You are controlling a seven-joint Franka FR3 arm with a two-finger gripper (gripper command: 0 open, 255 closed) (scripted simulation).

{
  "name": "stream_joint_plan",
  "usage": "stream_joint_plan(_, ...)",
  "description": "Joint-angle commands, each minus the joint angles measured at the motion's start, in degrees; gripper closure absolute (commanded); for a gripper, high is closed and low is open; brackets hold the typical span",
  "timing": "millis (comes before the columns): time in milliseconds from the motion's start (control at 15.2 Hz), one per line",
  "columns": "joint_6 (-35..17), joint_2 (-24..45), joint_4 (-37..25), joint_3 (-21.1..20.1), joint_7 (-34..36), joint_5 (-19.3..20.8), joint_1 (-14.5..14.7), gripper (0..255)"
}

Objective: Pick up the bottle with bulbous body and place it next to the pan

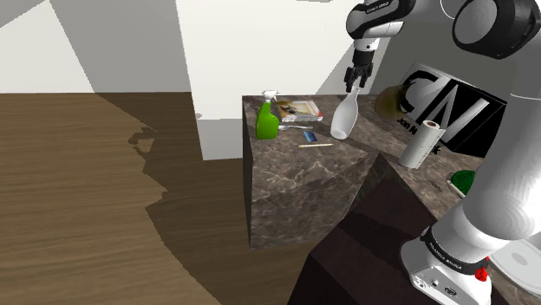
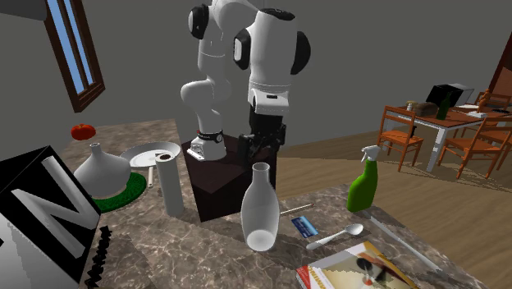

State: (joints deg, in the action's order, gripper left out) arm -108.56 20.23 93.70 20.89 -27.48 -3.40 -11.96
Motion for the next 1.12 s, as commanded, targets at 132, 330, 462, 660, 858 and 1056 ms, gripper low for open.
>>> stream_joint_plan(132,-2.79,0.70,2.10,-0.07,-0.29,-0.30,-0.16,0)
stream_joint_plan(330,-3.20,0.80,2.41,-0.09,-0.32,-0.34,-0.17,0)
stream_joint_plan(462,-3.20,0.80,2.41,-0.09,-0.32,-0.34,-0.17,0)
stream_joint_plan(660,-3.19,0.80,2.40,-0.09,-0.32,-0.34,-0.17,0)
stream_joint_plan(858,-3.19,0.80,2.40,-0.09,-0.32,-0.34,-0.17,255)
stream_joint_plan(1056,-3.19,0.80,2.40,-0.09,-0.31,-0.34,-0.17,255)
